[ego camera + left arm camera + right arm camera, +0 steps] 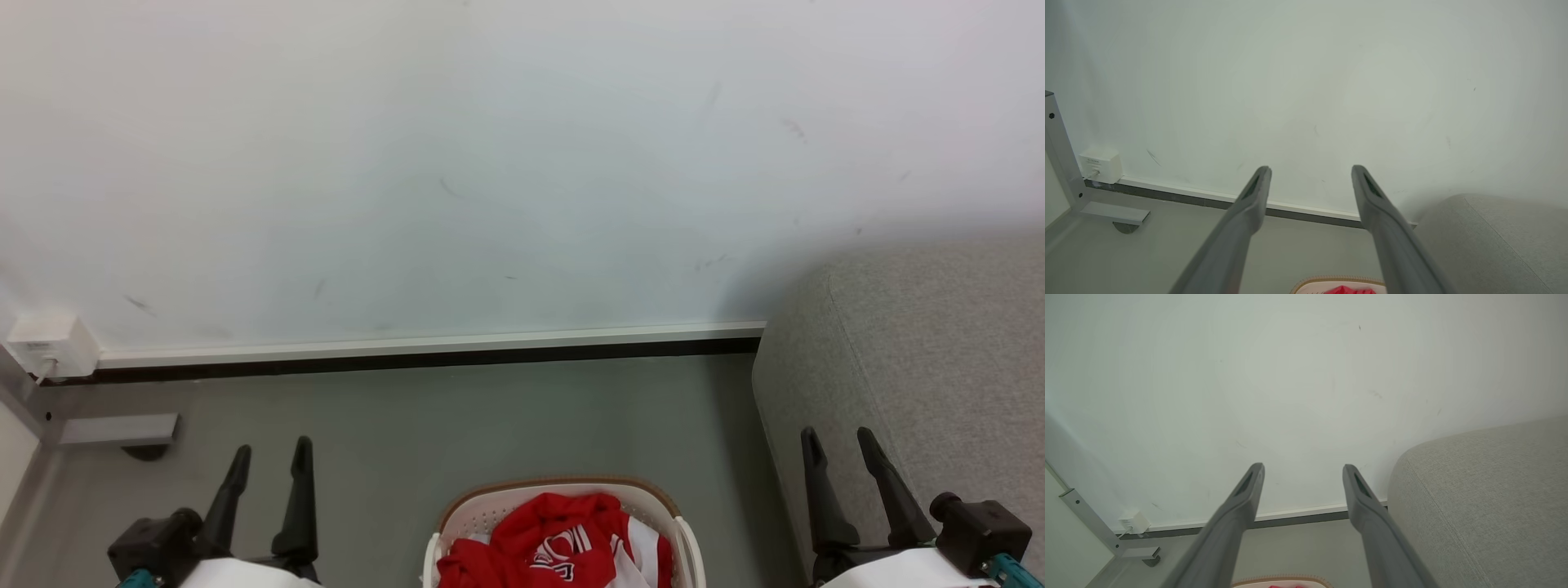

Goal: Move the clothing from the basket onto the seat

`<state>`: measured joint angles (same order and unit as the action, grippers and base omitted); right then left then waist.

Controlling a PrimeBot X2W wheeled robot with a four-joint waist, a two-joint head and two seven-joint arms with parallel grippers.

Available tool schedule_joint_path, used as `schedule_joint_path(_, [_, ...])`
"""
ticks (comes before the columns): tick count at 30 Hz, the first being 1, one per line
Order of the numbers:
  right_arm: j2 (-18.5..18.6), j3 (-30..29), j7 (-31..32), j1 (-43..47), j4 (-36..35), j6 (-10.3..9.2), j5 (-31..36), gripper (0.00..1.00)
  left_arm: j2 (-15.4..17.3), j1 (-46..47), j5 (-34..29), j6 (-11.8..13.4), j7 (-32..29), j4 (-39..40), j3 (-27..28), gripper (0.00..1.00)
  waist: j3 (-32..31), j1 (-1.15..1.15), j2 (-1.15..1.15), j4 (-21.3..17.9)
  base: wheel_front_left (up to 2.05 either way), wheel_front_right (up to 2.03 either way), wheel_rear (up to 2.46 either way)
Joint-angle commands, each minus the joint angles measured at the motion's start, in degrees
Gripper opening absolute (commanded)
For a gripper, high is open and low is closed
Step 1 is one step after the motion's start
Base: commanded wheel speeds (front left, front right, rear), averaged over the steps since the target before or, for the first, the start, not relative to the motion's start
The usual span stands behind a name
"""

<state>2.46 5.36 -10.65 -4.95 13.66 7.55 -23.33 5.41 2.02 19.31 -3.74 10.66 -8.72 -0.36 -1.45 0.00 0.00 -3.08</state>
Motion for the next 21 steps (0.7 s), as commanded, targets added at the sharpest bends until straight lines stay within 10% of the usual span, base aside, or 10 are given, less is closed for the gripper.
schedule_joint_path(1, [0.59,0.31,-0.59,-1.18,-0.07,-0.08,1.62,1.00,0.51,0.05,-1.57,-0.20,0.53,0.21,0.14,1.00,-0.02,0.00,0.00,-0.07,0.00,0.00,0.00])
schedule_joint_path(21, [0.61,1.39,-2.82,-1.44,-0.29,-0.10,9.39,1.00,-0.23,-0.68,-9.92,-1.28,2.91,1.34,0.68,1.00,-0.29,0.00,0.00,-0.56,0.00,0.00,0.00])
